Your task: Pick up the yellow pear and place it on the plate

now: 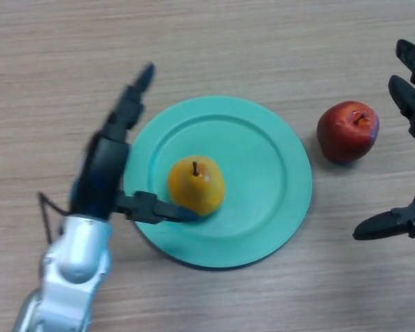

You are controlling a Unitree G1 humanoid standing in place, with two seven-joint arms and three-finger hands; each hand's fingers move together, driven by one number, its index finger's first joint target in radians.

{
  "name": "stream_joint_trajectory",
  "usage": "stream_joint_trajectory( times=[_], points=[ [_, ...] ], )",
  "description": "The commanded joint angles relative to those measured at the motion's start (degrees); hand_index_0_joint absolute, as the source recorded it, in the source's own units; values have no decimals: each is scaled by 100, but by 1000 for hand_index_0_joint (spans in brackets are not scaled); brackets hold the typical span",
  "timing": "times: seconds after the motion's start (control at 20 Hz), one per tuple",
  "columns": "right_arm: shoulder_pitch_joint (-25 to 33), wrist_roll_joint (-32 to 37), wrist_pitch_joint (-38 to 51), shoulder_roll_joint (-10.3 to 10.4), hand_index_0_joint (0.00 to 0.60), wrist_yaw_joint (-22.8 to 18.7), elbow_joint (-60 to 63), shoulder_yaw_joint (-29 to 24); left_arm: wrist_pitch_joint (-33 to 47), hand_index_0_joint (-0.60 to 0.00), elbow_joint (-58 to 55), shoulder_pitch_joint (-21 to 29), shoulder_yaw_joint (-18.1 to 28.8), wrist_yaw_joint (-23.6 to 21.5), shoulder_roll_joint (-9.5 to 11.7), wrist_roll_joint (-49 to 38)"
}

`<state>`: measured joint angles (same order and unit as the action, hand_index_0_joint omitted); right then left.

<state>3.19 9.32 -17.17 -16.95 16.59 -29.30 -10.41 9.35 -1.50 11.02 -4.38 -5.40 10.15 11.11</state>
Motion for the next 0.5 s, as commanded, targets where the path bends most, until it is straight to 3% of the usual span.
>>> stream_joint_trajectory(
  times=[0.05, 0.25, 0.3, 0.4, 0.5],
  points=[
    [224, 107, 880, -179, 0, -143, -269, -302, 182, 0, -892, -135, 436, 96, 134, -357],
    [228, 173, 935, -146, 0, -172, -209, -244, -784, 0, -2320, -798, 1050, 878, 399, -1620],
    [212, 153, 928, -144, 0, -145, -206, -228, -1133, 0, -2712, -1030, 1402, 1237, 456, -2326],
    [203, 177, 935, -137, 0, -133, -213, -239, -1160, 0, -2708, -1250, 1838, 1682, 550, -2559],
    [181, 189, 936, -134, 0, -121, -224, -244, -1150, 0, -2577, -1299, 2103, 1775, 575, -2758]
  ],
)
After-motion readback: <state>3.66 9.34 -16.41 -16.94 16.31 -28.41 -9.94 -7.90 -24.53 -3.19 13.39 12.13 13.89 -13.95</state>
